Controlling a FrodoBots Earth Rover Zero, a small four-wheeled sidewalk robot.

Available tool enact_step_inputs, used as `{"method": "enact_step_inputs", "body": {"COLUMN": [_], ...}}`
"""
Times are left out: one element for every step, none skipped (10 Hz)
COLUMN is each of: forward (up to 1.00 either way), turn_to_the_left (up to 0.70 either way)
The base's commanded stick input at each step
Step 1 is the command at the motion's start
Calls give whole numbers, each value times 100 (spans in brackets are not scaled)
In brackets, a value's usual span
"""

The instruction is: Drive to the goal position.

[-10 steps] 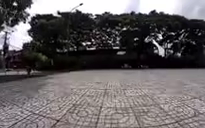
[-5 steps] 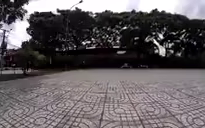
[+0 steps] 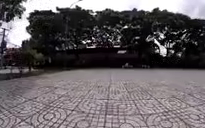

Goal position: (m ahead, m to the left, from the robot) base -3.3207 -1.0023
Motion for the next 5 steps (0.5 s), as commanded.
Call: {"method": "enact_step_inputs", "body": {"forward": [70,70,70,70,70], "turn_to_the_left": [0,0,0,0,0]}}
